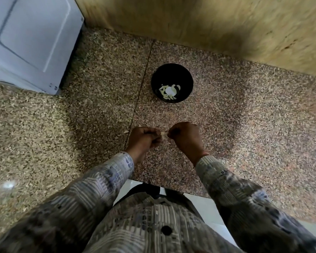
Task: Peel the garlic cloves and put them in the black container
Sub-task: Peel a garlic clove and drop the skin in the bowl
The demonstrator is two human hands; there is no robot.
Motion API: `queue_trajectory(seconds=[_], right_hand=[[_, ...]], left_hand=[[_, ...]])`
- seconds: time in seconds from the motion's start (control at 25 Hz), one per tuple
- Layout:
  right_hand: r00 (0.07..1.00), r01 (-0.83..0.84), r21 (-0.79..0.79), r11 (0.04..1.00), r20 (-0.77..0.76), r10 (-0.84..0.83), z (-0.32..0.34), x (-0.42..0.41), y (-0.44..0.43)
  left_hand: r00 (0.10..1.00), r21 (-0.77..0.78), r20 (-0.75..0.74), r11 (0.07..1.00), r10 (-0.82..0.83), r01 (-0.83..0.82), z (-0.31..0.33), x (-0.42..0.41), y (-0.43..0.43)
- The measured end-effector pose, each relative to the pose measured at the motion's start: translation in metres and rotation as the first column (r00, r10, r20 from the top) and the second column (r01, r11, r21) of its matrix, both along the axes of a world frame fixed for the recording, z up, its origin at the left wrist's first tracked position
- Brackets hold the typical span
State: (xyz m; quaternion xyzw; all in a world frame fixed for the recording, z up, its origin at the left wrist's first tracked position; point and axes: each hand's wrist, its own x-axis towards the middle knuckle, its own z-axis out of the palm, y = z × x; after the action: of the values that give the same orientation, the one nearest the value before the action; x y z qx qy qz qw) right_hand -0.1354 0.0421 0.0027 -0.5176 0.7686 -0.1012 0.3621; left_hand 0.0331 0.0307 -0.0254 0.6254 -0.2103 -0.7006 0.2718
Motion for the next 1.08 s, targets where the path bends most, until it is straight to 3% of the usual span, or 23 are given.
queue_trajectory(seconds=[0.08,0.16,0.24,0.28,0.32,0.4,0.44,0.52,0.6,0.72,0.84,0.92,1.08], right_hand=[[0.984,0.088,0.024,0.996,0.155,-0.091,-0.003,0.001,0.004],[0.897,0.197,0.171,0.965,0.367,-0.248,0.0,0.006,0.009],[0.819,0.293,0.222,0.93,0.444,-0.364,0.002,0.01,0.013],[0.727,0.368,0.271,0.889,0.512,-0.457,0.002,0.012,0.013],[0.569,0.433,0.353,0.829,0.606,-0.555,0.002,0.014,0.013],[0.156,0.432,0.558,0.708,0.727,-0.668,0.003,0.018,0.014],[-0.004,0.402,0.634,0.661,0.723,-0.691,0.004,0.018,0.015],[-0.188,0.365,0.718,0.593,0.681,-0.708,0.006,0.021,0.017],[-0.277,0.346,0.746,0.569,0.661,-0.698,0.006,0.025,0.019],[-0.299,0.356,0.747,0.562,0.66,-0.689,0.008,0.028,0.022],[-0.277,0.38,0.747,0.545,0.654,-0.704,0.005,0.029,0.026],[-0.194,0.434,0.687,0.583,0.703,-0.684,0.001,0.029,0.028],[0.076,0.552,0.501,0.667,0.766,-0.639,0.001,0.029,0.036]], left_hand=[[1.0,0.007,-0.01,1.0,-0.016,0.016,-0.001,0.002,-0.001],[0.998,0.003,-0.01,0.998,-0.058,0.058,-0.001,0.002,-0.001],[0.997,0.022,-0.053,0.998,-0.055,0.056,0.001,0.001,0.0],[0.994,0.056,-0.111,0.998,-0.007,0.013,0.002,0.0,0.001],[0.981,0.101,-0.183,0.994,0.061,-0.043,0.004,0.0,0.001],[0.937,0.164,-0.311,0.98,0.162,-0.115,0.007,-0.001,0.003],[0.922,0.168,-0.344,0.978,0.176,-0.124,0.008,-0.001,0.004],[0.915,0.144,-0.37,0.982,0.164,-0.119,0.01,-0.003,0.006],[0.918,0.121,-0.37,0.987,0.145,-0.107,0.01,-0.004,0.007],[0.943,0.066,-0.325,0.997,0.066,-0.047,0.012,-0.004,0.007],[0.983,-0.023,-0.185,1.0,-0.024,0.021,0.018,-0.007,0.008],[0.992,-0.08,-0.124,0.997,-0.032,0.022,0.02,-0.009,0.01],[0.988,-0.131,-0.149,0.991,-0.027,0.008,0.02,-0.005,0.015]])
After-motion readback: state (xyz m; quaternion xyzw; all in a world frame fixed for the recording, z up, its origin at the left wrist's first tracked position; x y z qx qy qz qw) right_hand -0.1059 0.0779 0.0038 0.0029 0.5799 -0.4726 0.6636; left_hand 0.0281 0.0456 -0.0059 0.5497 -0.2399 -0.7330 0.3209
